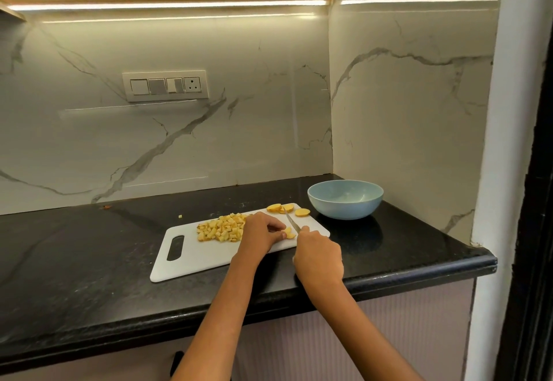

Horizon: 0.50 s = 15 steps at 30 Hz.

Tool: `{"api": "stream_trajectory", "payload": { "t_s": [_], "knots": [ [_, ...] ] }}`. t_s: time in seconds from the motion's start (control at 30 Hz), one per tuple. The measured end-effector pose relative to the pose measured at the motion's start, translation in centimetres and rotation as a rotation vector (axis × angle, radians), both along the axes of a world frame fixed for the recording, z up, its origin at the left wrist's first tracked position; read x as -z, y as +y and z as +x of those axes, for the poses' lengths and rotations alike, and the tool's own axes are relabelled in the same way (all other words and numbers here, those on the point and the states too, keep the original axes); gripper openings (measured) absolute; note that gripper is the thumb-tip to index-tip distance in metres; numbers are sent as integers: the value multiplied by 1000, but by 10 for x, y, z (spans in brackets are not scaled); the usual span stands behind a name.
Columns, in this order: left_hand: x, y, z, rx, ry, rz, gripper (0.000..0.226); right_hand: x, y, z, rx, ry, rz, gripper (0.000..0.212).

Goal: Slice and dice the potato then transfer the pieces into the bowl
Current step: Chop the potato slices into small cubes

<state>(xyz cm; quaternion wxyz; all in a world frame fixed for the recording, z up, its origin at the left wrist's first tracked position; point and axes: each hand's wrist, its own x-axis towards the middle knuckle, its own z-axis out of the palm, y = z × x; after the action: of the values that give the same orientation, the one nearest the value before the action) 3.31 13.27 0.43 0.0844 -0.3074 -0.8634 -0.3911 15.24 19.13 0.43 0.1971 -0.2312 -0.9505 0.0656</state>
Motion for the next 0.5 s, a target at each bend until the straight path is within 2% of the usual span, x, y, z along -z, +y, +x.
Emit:
{"api": "stream_trajectory", "payload": {
  "t_s": [0.27,0.5],
  "knots": [
    [1,0,3,32,67,-57,15,1,3,7,-22,11,-37,33],
    [0,-1,0,-25,52,-22,20,-1,1,9,-20,13,-44,32]
  ]
}}
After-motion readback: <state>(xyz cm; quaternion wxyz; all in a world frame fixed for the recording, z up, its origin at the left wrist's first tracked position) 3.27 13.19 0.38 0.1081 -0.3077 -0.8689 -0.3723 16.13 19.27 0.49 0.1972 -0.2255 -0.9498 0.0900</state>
